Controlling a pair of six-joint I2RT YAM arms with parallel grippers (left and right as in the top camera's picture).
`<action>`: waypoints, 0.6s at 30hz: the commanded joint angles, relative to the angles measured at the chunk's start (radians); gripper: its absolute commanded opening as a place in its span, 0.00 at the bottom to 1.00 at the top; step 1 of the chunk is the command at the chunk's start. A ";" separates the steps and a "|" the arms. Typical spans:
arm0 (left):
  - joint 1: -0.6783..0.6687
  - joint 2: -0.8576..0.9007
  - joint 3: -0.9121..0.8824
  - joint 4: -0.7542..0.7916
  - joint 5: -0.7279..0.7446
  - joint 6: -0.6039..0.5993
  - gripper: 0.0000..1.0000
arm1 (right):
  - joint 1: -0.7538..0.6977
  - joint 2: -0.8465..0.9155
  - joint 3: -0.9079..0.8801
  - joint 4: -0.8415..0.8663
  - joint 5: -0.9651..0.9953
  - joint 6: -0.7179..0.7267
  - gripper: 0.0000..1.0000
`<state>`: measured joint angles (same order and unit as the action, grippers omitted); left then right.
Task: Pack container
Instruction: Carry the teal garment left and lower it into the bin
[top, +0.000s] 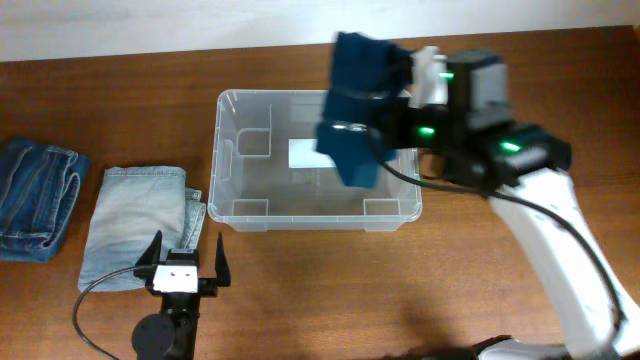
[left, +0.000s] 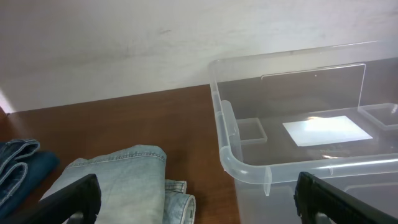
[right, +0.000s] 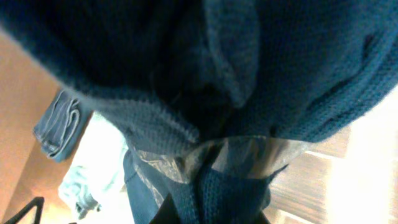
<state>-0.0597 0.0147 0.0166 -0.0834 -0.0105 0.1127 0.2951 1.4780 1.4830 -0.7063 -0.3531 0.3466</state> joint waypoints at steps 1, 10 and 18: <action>0.005 -0.009 -0.008 0.001 0.007 0.016 0.99 | 0.089 0.081 0.030 0.079 0.010 0.082 0.04; 0.005 -0.009 -0.008 0.001 0.007 0.016 0.99 | 0.262 0.296 0.030 0.271 0.104 0.143 0.04; 0.005 -0.009 -0.008 0.001 0.007 0.016 0.99 | 0.317 0.377 0.030 0.289 0.126 0.240 0.04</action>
<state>-0.0593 0.0147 0.0166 -0.0834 -0.0105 0.1127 0.5999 1.8549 1.4830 -0.4362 -0.2558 0.5274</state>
